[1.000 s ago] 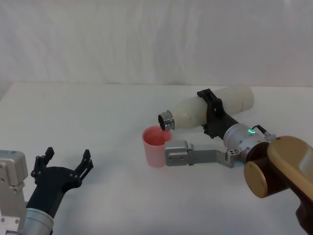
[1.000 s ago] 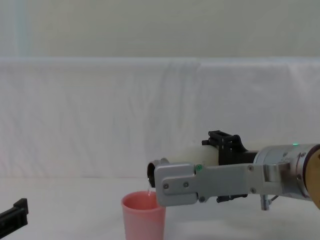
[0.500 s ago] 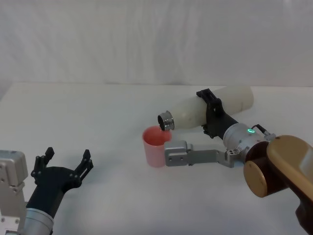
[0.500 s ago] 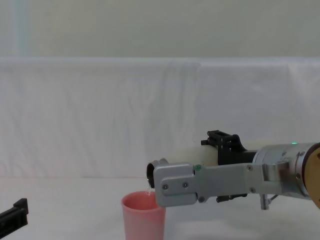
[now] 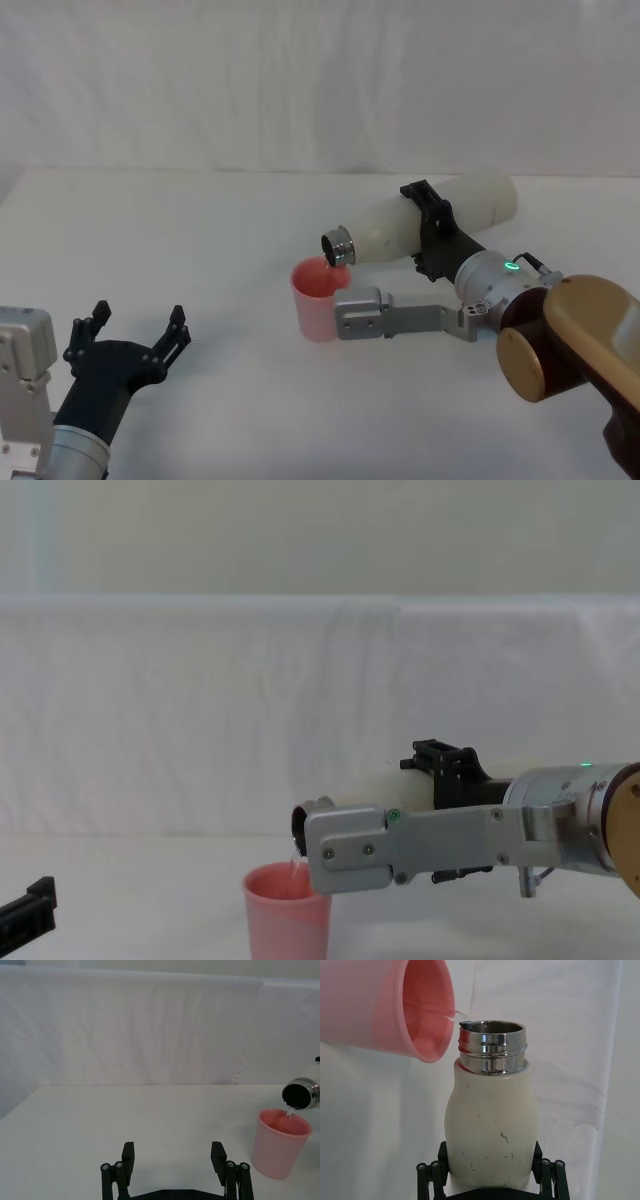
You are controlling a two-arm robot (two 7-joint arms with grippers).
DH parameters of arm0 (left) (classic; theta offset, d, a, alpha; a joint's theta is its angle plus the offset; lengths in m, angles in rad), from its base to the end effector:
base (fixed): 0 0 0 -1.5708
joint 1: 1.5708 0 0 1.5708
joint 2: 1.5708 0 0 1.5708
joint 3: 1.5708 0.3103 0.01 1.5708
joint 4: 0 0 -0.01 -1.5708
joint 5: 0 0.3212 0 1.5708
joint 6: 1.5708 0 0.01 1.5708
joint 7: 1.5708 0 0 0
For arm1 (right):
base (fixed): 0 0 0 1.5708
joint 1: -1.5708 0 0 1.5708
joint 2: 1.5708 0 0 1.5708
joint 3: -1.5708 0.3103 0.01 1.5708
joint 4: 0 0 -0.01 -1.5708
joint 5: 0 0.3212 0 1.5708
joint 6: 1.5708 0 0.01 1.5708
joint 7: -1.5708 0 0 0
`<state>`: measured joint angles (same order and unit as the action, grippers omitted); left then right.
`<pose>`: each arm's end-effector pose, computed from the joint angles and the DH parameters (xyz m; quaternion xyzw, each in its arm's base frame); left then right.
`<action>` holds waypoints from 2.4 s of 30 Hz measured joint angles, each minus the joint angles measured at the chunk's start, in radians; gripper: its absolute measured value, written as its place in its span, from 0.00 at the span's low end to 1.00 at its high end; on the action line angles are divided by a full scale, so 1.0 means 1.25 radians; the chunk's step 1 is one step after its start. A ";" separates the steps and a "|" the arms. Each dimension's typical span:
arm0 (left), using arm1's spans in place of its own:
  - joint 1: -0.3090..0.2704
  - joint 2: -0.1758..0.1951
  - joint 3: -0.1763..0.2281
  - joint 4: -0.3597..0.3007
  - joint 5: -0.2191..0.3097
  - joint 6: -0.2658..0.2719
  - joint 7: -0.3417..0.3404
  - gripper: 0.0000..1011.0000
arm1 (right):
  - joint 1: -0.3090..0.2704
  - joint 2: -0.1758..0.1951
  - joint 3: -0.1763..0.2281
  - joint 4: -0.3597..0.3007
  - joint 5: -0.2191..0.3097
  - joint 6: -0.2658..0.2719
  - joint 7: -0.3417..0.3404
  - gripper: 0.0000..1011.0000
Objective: Grasp the thermos with one hand and pour water into the cup lid.
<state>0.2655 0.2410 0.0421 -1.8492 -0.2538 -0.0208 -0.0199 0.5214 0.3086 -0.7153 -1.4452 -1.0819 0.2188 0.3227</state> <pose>0.2601 0.0411 -0.3043 -0.0174 0.0064 0.6616 0.7496 0.4270 0.0990 -0.2301 -0.4607 -0.5566 -0.3189 0.6134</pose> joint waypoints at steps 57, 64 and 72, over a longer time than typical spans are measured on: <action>0.000 0.000 0.000 0.000 0.000 0.000 0.000 0.99 | -0.001 -0.002 0.000 0.003 0.002 0.002 0.002 0.95; 0.000 0.000 0.000 0.000 0.000 0.000 0.000 0.99 | -0.016 -0.015 0.025 0.009 0.043 -0.003 -0.019 0.95; 0.000 0.000 0.000 0.000 0.000 0.000 0.000 0.99 | -0.047 -0.020 0.065 -0.008 0.094 -0.009 -0.049 0.95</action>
<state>0.2655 0.2410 0.0421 -1.8492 -0.2538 -0.0208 -0.0199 0.4621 0.2830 -0.6342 -1.4547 -0.9642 0.2074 0.2610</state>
